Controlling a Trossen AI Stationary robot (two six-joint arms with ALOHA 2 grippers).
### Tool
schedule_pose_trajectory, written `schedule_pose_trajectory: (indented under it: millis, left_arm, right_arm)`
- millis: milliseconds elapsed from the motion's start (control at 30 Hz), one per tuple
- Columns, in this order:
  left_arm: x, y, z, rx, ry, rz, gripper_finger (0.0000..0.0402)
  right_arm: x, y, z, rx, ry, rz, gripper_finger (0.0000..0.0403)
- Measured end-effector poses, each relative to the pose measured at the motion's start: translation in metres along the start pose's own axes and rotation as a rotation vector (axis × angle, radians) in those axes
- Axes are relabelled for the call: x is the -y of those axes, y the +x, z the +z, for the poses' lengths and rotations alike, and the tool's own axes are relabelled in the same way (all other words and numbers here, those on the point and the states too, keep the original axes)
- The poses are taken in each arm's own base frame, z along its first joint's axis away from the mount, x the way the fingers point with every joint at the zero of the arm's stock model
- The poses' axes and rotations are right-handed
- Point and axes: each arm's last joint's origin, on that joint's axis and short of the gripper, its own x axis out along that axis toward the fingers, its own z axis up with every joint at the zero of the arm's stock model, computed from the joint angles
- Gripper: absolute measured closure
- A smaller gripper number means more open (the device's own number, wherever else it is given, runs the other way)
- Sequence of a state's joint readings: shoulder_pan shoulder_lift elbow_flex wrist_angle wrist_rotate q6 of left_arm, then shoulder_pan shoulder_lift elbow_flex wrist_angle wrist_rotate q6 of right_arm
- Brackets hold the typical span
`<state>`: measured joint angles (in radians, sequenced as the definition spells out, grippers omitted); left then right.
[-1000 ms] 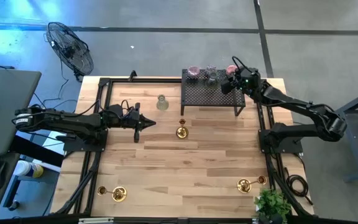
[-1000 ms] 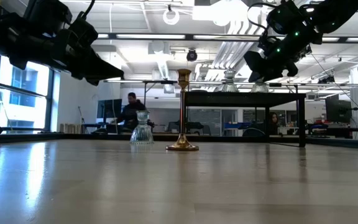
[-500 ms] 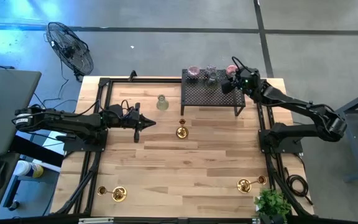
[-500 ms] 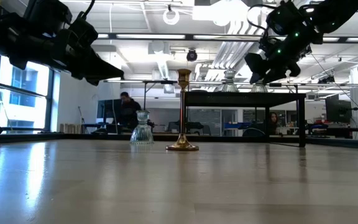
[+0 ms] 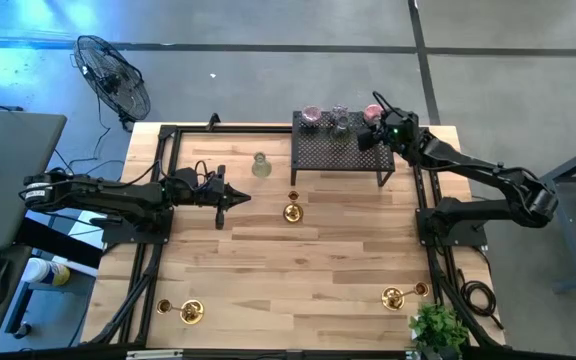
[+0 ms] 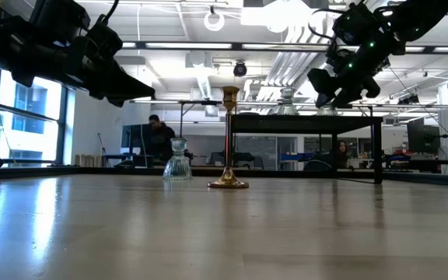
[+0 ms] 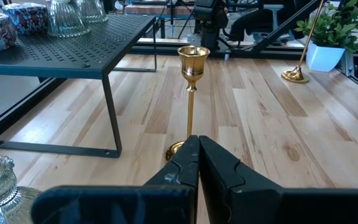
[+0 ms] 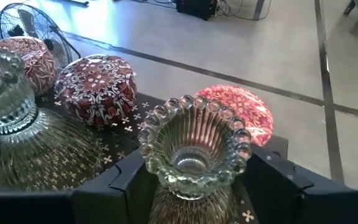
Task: Pick & Place candle stick holders
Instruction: Put the bottom glass candle holders on the shelf
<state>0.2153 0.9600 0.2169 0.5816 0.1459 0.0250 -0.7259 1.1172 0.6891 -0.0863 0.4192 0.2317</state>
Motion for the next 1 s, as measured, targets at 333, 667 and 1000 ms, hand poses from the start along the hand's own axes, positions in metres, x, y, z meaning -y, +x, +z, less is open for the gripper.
schedule_pose_trajectory:
  millis: [333, 667, 1000]
  left_arm:
    - [0.000, 0.000, 0.000, 0.000, 0.000, 0.000, 0.0399]
    - [0.000, 0.000, 0.000, 0.000, 0.000, 0.000, 0.0399]
    - [0.000, 0.000, 0.000, 0.000, 0.000, 0.000, 0.0399]
  right_arm:
    - [0.004, -0.009, 0.003, 0.017, 0.024, -0.016, 0.0196]
    - [0.011, -0.027, 0.005, 0.018, 0.041, -0.008, 0.0195]
    - [0.008, -0.027, 0.007, 0.024, 0.048, 0.078, 0.0191]
